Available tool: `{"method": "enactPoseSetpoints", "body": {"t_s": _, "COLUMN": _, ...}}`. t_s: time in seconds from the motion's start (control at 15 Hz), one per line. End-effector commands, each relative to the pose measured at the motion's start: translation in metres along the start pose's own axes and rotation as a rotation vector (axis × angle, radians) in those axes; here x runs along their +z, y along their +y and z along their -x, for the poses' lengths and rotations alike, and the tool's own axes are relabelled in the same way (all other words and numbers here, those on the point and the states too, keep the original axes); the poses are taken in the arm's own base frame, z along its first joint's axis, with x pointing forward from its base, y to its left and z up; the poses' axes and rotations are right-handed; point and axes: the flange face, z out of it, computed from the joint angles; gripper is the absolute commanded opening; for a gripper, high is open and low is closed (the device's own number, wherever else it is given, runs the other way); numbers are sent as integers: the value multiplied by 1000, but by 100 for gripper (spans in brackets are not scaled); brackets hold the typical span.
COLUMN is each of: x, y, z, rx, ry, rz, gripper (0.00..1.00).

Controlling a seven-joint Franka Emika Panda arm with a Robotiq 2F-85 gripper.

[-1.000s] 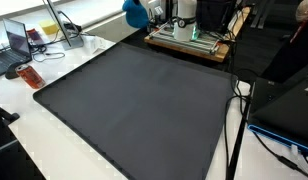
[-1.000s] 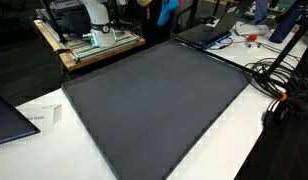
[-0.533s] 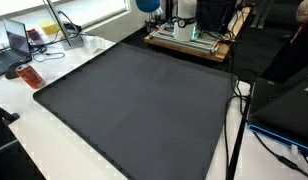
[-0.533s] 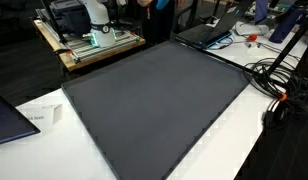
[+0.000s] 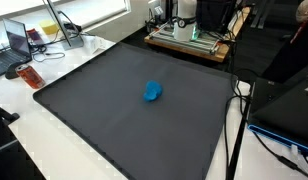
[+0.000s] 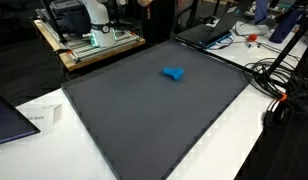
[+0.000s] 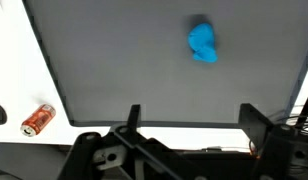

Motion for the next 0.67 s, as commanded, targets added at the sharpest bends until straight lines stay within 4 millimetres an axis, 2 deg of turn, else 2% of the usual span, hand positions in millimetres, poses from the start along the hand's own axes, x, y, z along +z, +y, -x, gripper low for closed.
{"method": "enactPoseSetpoints", "body": {"t_s": 0.0, "x": -2, "y": 2, "z": -1, "rx": -9, "ry": -12, "rz": -22, "gripper": 100}}
{"method": "enactPoseSetpoints", "body": {"t_s": 0.27, "x": 13, "y": 5, "z": -12, "rx": -18, "ry": -3, "rz": -68, "gripper": 100}}
{"method": "enactPoseSetpoints", "body": {"t_s": 0.6, "x": 66, "y": -3, "z": -42, "rx": -46, "ry": -31, "rz": -137, "gripper": 100}}
